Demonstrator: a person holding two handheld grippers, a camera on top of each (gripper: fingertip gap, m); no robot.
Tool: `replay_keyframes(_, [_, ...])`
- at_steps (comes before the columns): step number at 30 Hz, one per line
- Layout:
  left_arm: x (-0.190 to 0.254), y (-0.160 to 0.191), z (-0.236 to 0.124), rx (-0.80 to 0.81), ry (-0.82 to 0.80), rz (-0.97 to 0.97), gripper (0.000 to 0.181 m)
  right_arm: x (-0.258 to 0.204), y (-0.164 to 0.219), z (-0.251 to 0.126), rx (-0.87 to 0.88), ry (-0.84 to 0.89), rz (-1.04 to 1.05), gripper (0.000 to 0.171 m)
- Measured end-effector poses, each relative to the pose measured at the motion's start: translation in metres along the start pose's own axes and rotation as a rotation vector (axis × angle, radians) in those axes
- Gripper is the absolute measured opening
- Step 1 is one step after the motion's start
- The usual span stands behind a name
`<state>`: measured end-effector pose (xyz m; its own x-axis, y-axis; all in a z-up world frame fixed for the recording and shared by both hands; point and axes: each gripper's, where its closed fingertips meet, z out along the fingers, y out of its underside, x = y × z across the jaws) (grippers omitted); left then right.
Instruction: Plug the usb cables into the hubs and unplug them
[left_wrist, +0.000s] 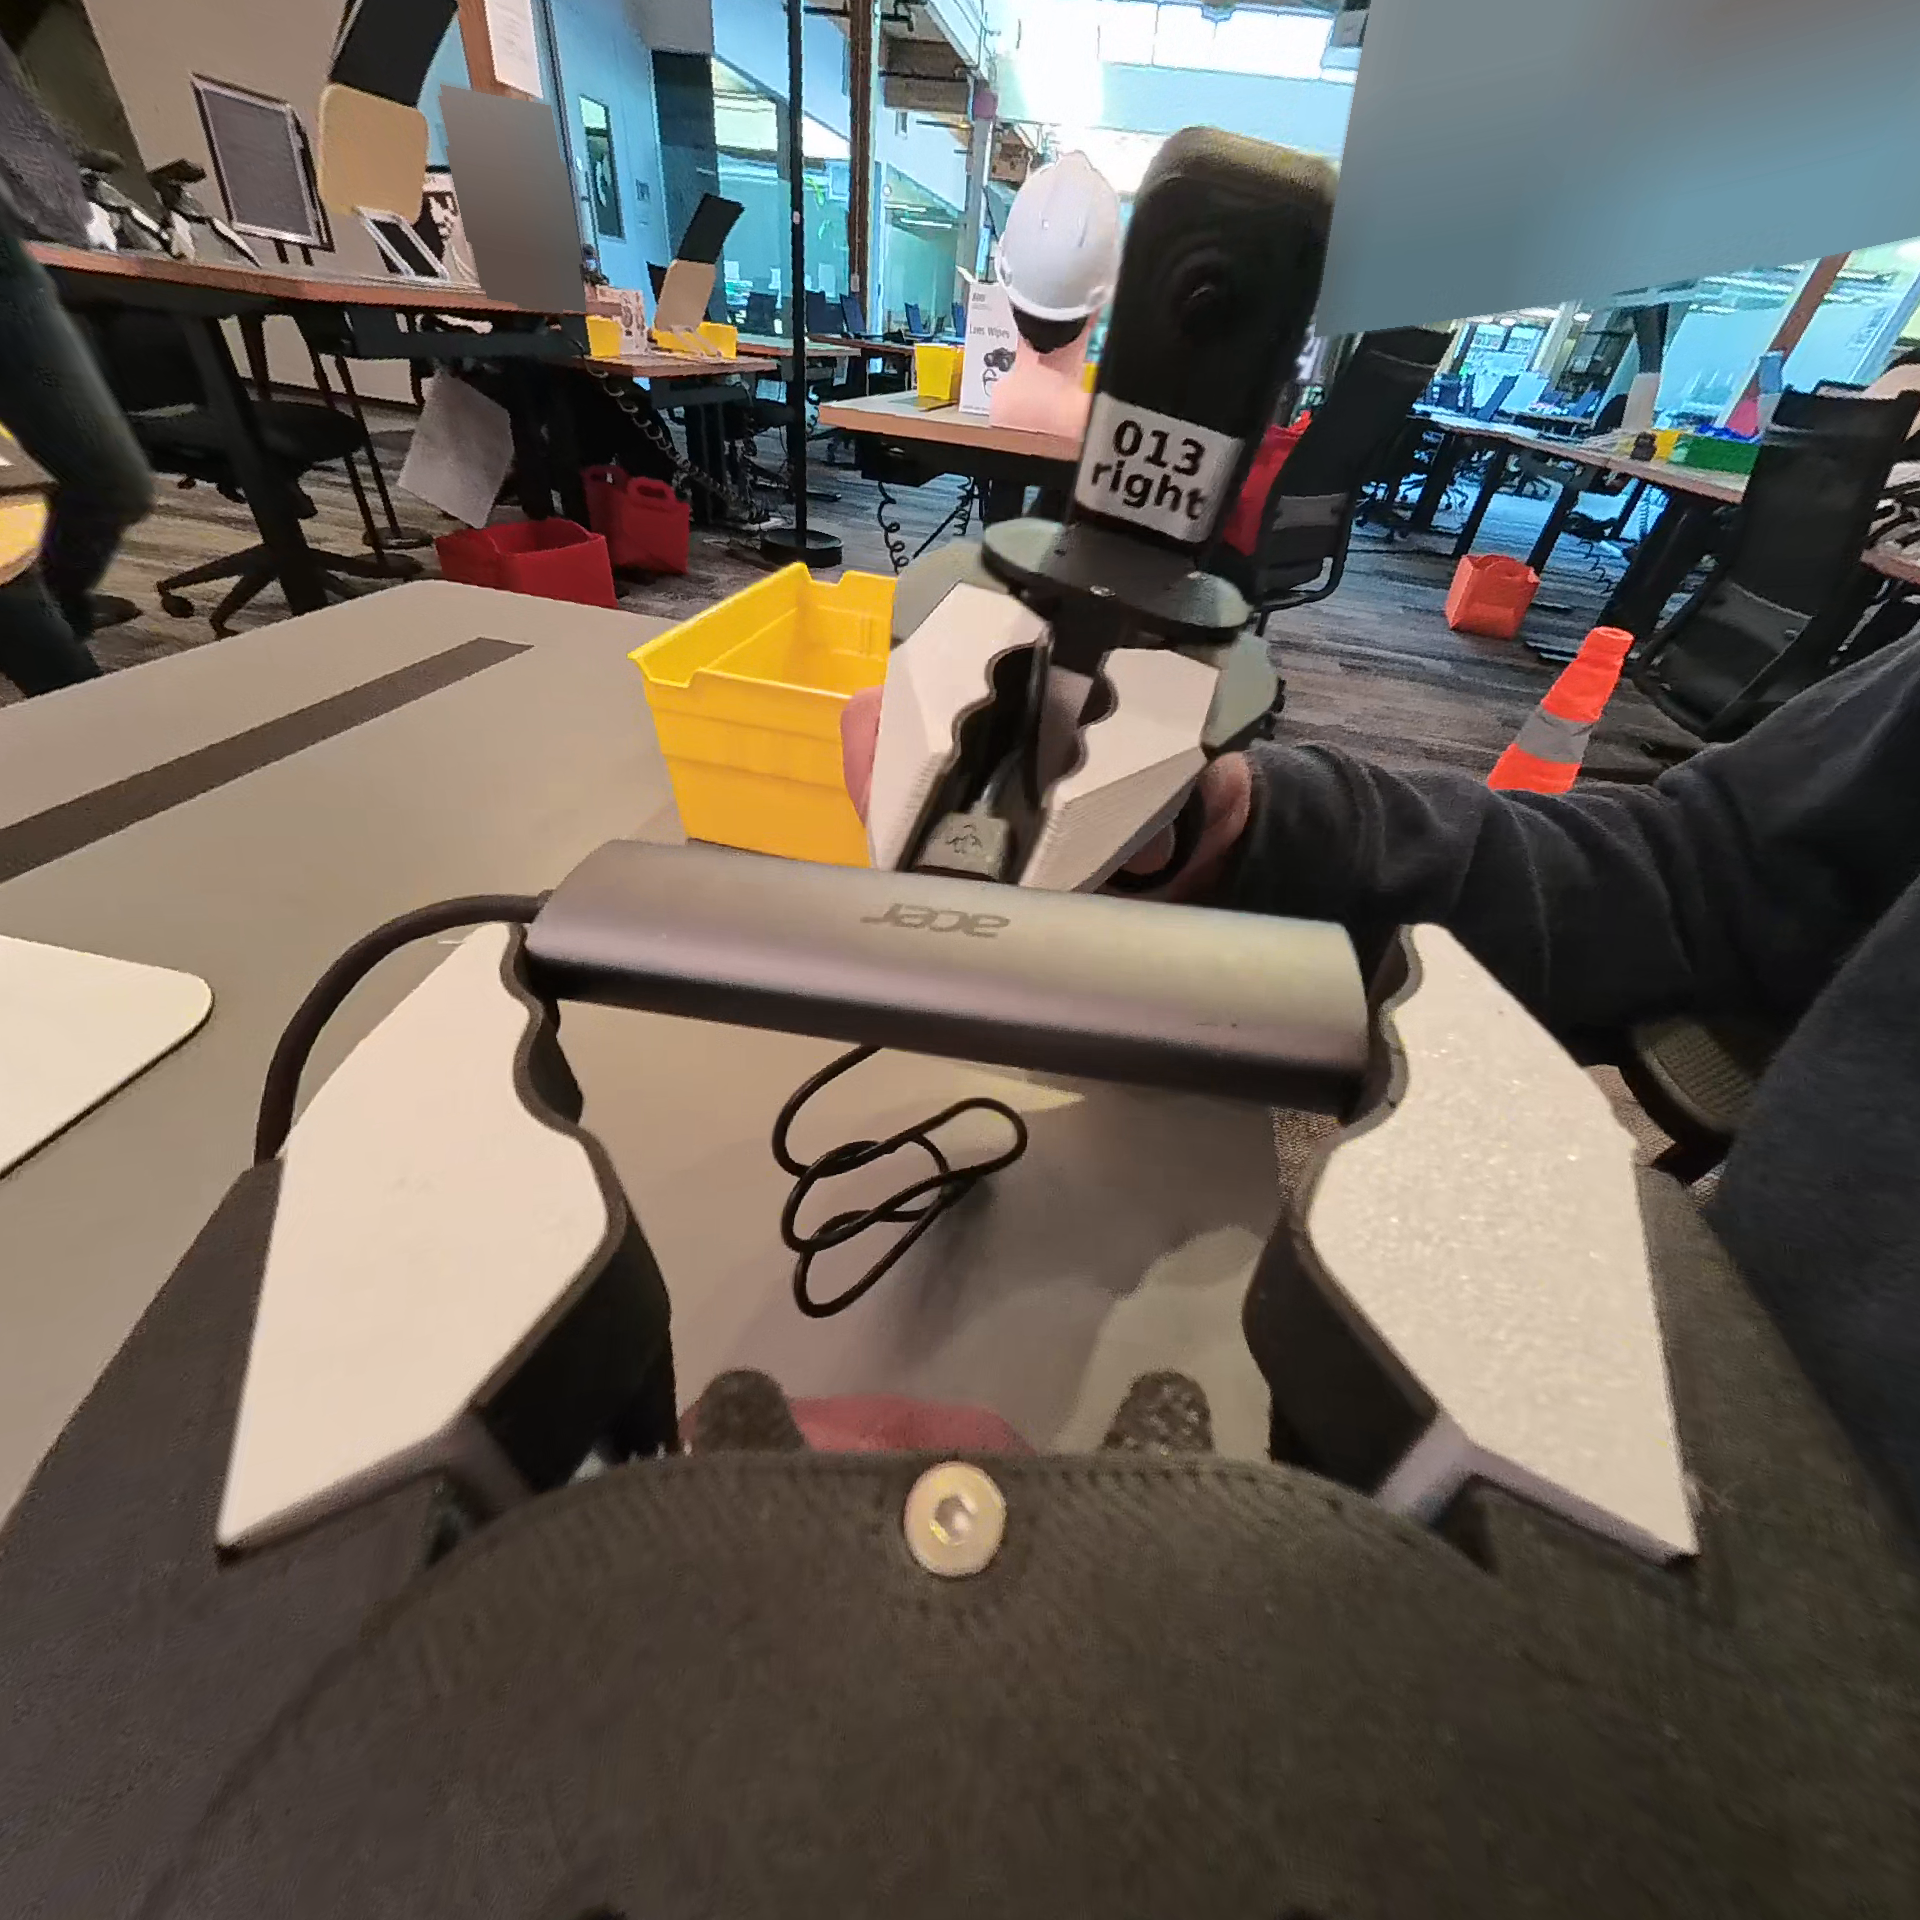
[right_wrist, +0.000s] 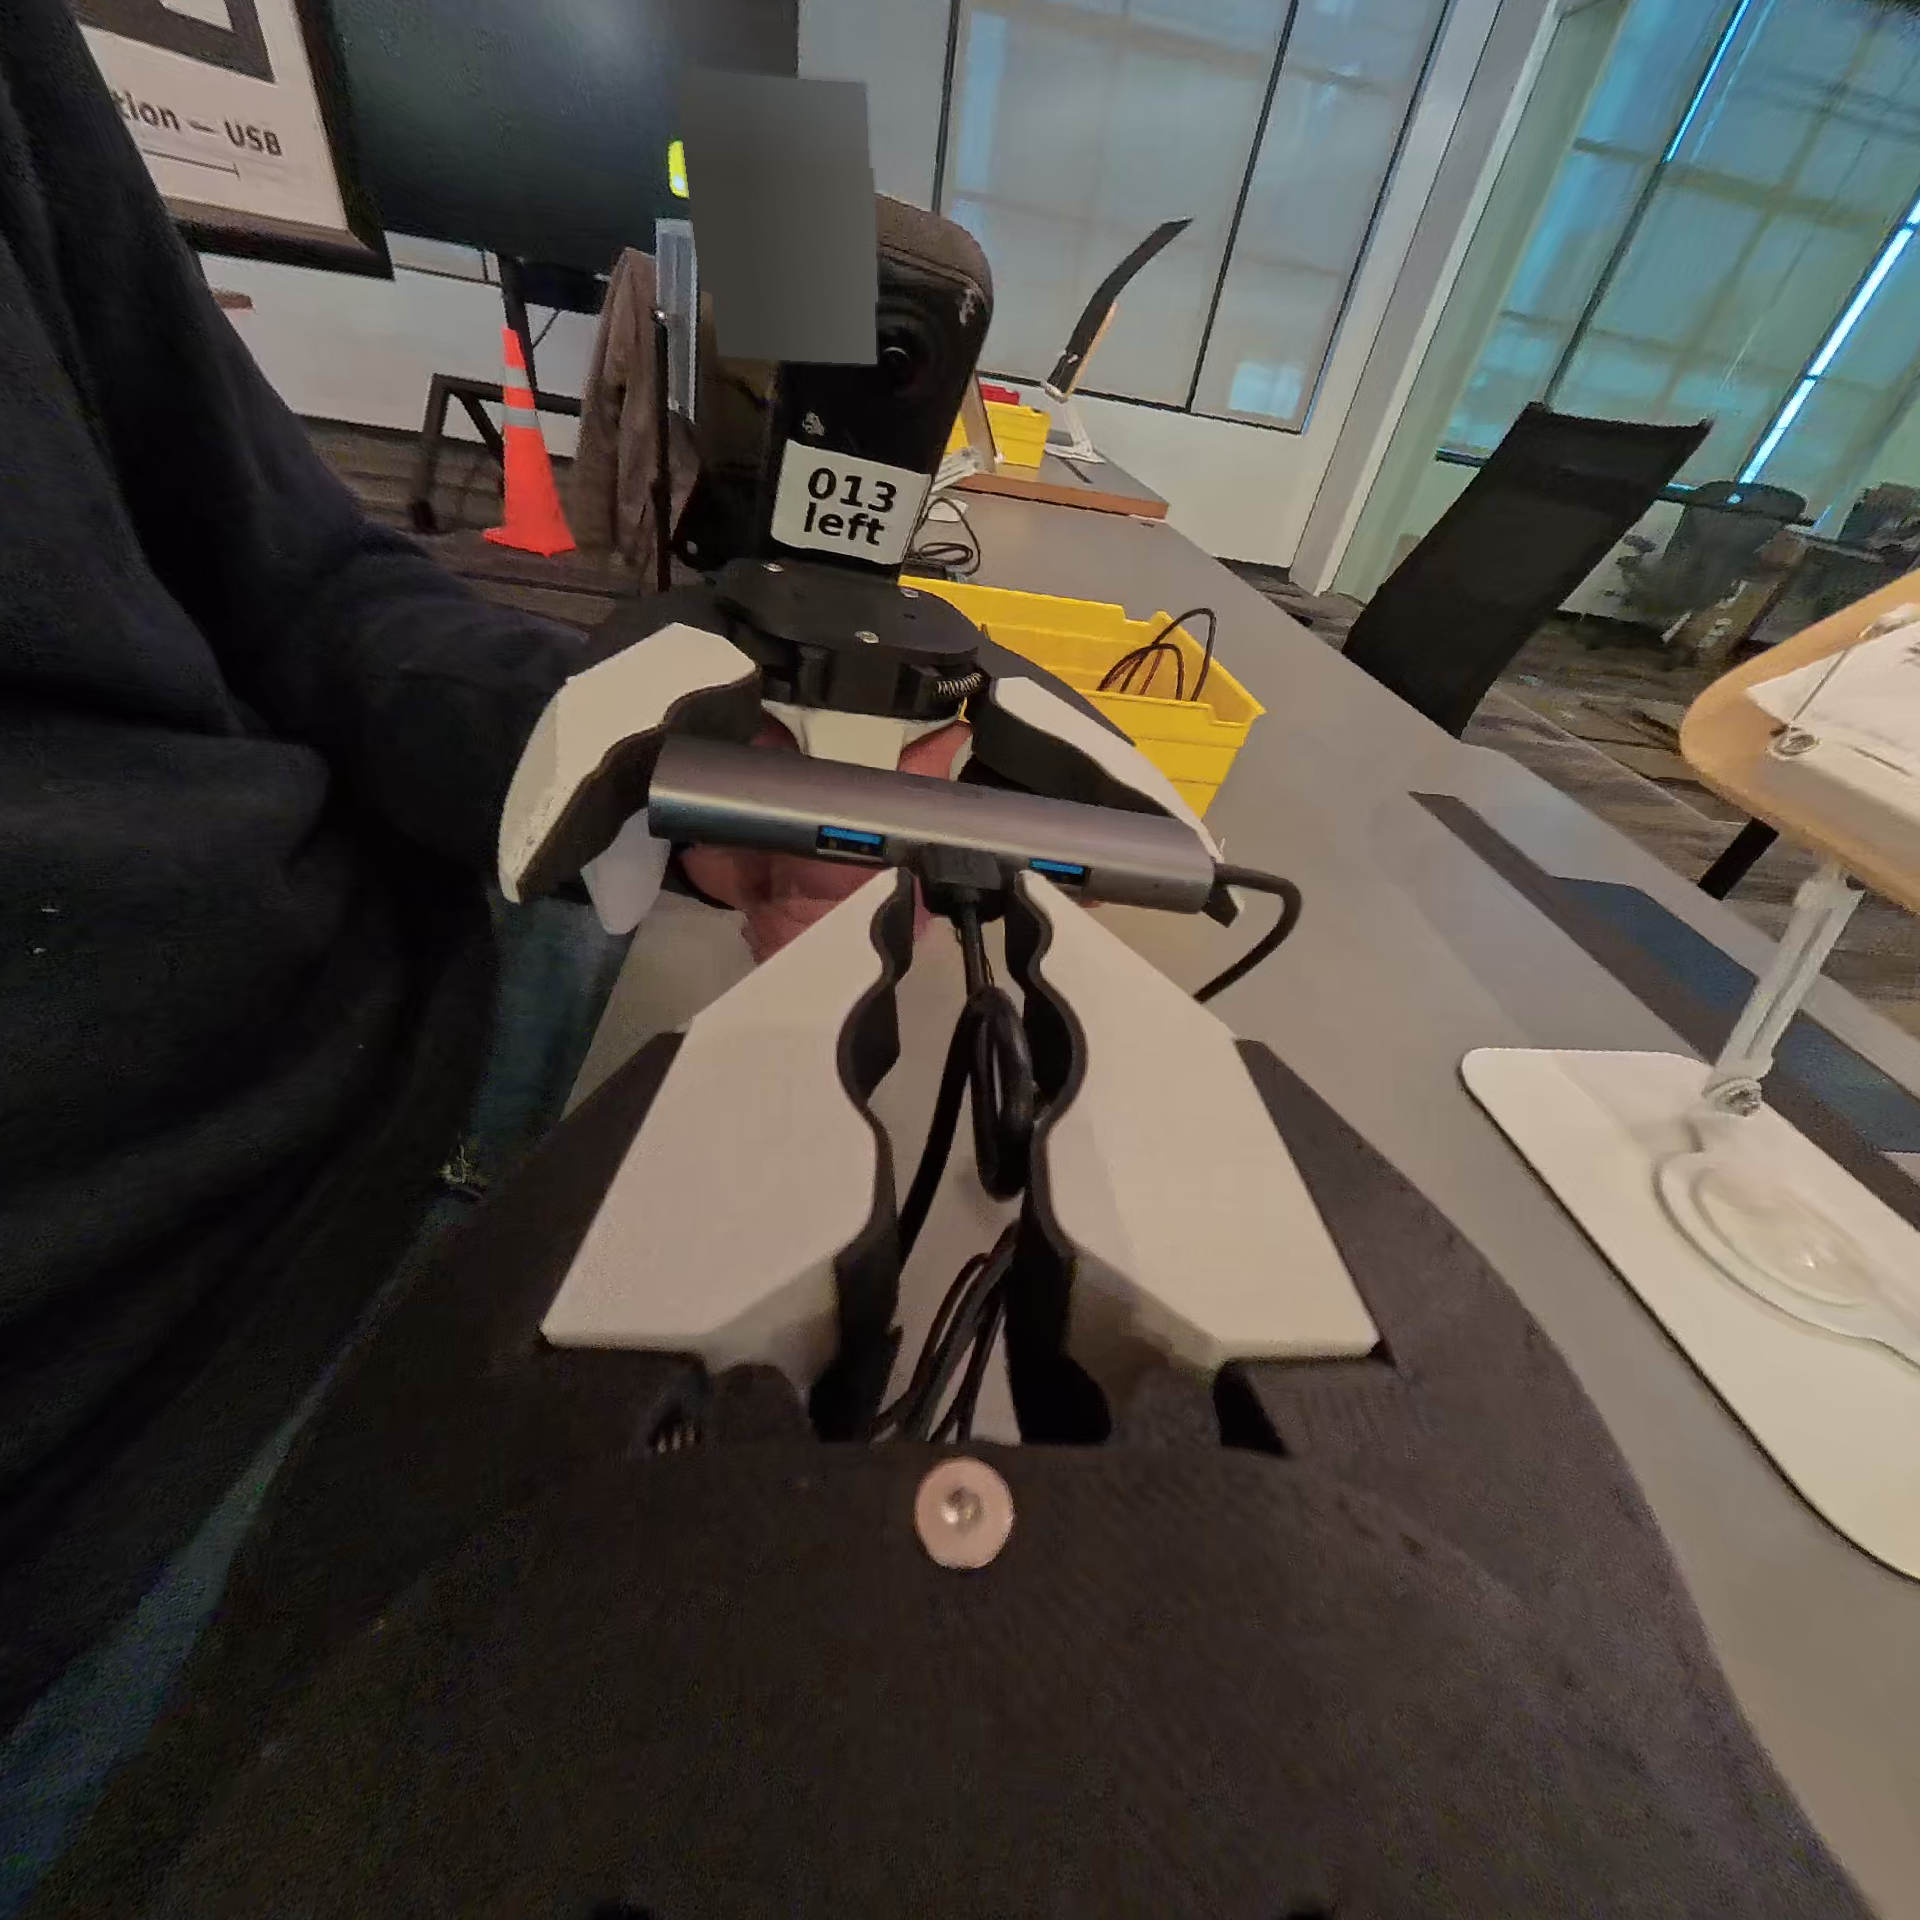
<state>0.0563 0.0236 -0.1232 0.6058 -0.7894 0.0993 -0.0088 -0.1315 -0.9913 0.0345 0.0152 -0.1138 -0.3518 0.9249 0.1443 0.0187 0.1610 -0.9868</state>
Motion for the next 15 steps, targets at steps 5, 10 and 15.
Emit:
replay_keyframes(5, [-0.0003, -0.0017, -0.0009, 0.009, 0.003, -0.014, 0.142, -0.0008, -0.0028, 0.0014, 0.019, 0.008, -0.025, 0.018])
replay_keyframes(10, [0.0016, -0.0075, -0.0007, 0.041, 0.018, -0.05, 0.142, 0.0006, -0.0097, 0.0005, 0.202, 0.028, 0.064, 0.013])
replay_keyframes(15, [0.0023, -0.0083, 0.0004, 0.06, 0.025, -0.076, 0.142, 0.0009, -0.0113, -0.0012, 0.28, 0.051, 0.101, 0.013])
